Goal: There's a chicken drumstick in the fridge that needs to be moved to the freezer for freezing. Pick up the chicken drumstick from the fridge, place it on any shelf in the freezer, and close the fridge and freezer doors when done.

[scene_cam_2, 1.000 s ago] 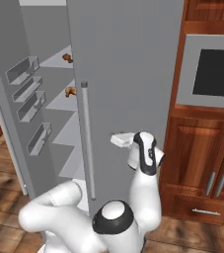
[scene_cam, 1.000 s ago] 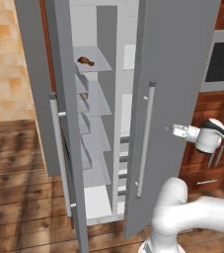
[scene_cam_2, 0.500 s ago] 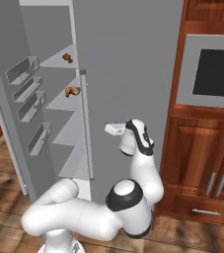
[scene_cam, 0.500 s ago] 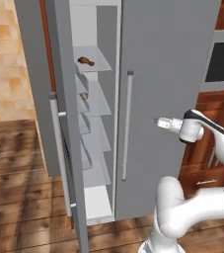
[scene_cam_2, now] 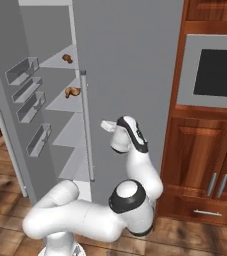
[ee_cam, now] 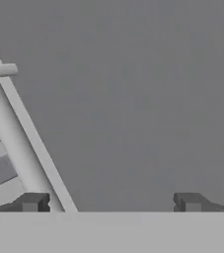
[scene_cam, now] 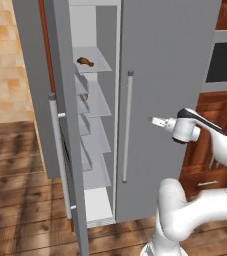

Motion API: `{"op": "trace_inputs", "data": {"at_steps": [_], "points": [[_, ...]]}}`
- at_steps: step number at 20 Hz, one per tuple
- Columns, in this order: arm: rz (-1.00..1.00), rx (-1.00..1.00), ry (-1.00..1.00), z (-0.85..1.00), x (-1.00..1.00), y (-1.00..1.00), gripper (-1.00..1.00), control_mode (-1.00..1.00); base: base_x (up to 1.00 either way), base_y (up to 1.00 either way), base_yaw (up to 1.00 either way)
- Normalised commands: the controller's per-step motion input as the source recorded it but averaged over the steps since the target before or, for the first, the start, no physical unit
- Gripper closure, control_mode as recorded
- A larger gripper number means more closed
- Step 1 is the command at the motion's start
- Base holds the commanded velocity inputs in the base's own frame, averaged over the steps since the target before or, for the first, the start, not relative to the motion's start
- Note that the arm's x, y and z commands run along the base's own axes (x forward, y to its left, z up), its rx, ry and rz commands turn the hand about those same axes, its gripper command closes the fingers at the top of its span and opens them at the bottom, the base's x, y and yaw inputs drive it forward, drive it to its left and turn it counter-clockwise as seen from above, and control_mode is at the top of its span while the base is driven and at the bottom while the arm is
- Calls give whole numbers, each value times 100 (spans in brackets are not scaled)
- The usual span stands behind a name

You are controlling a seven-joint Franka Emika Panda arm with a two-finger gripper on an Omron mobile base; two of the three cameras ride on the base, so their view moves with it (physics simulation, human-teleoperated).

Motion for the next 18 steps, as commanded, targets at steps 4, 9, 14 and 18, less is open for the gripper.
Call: {"op": "trace_inputs", "data": {"at_steps": [4, 9, 14, 18], "points": [[-6, 0, 0, 40, -57, -19, -100, -100, 0, 0, 0], [-4, 0, 3, 76, -89, -32, -100, -100, 0, 0, 0], [0, -6, 5, 85, -94, -7, -100, -100, 0, 0, 0], [-3, -17, 14, 93, -76, 0, -100, -100, 0, 0, 0]]}}
